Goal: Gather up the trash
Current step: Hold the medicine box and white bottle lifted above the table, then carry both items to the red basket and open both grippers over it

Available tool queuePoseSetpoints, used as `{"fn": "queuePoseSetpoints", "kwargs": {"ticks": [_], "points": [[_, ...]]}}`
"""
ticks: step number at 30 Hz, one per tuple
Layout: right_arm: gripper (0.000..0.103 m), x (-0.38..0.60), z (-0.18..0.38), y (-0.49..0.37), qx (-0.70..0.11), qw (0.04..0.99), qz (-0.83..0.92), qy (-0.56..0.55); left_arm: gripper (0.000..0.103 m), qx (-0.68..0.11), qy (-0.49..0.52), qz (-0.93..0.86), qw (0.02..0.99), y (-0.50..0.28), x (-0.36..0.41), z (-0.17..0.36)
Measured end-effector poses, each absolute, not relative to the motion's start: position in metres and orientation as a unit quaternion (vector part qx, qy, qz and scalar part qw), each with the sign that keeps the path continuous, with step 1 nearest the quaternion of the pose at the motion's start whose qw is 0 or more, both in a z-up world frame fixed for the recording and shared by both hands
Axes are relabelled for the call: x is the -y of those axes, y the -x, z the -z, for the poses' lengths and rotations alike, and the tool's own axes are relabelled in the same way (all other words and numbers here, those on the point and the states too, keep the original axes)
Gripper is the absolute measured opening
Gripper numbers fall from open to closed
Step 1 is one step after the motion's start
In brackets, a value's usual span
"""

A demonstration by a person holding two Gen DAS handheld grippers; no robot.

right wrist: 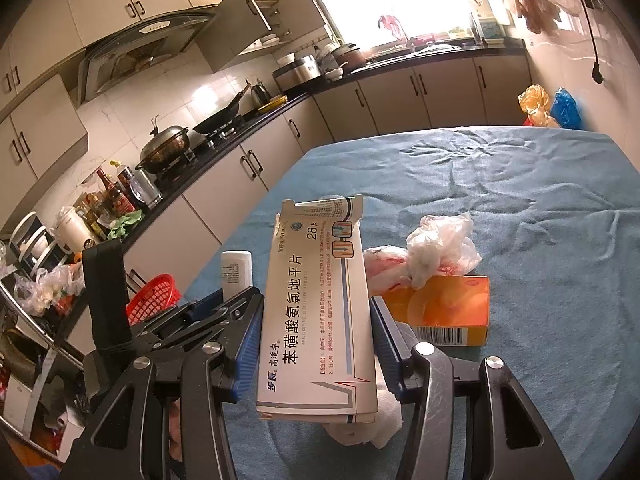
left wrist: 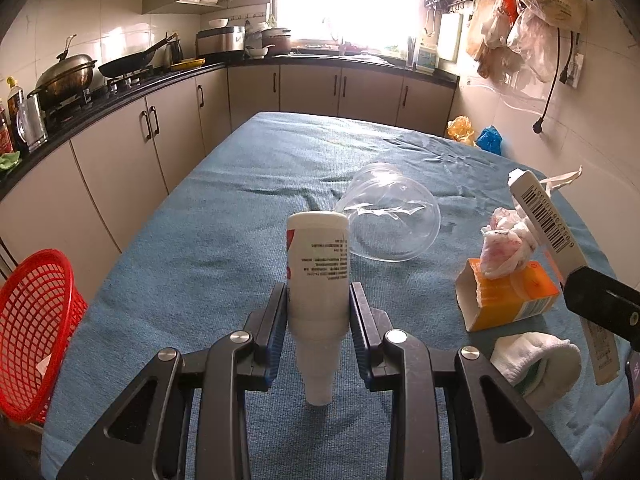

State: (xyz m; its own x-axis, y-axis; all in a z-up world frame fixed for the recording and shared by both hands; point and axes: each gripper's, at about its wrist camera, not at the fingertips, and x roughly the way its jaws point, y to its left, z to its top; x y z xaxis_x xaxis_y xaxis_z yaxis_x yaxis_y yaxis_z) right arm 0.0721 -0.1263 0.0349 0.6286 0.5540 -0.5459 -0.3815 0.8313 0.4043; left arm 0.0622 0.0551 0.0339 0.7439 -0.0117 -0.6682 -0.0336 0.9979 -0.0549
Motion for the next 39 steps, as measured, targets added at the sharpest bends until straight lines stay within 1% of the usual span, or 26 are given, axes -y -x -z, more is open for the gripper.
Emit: {"fn": "queuePoseSetpoints", "kwargs": {"ticks": [7,13,22,32,39], "points": [[0.055,0.13,-0.029,-0.076,-0.355,0.886,-0.262,-0.141,0.029,-0.349,0.036,-0.016,0.936,-0.06,-0.059,-0.036],[0.055,0.131,-0.033,-0.073,-0.344,0.892,-0.257,-0.139,0.029,-0.35,0.034,-0.016,0.936,-0.057,-0.057,-0.036],[0.055,0.132,-0.042,-0.072,-0.334,0.899,-0.246,-0.142,0.029,-0.354,0.044,-0.002,0.934,-0.022,-0.059,-0.049],[0.055,0.098,-0.047,-0.051,-0.351,0.876,-0.293,-0.155,0.029,-0.346,0.06,-0.031,0.936,0.017,-0.101,-0.059],[0.055,0.054,-0.048,-0.039,-0.364,0.868,-0.312,-0.125,0.029,-0.34,0.071,-0.06,0.936,0.034,-0.131,-0.06]]}}
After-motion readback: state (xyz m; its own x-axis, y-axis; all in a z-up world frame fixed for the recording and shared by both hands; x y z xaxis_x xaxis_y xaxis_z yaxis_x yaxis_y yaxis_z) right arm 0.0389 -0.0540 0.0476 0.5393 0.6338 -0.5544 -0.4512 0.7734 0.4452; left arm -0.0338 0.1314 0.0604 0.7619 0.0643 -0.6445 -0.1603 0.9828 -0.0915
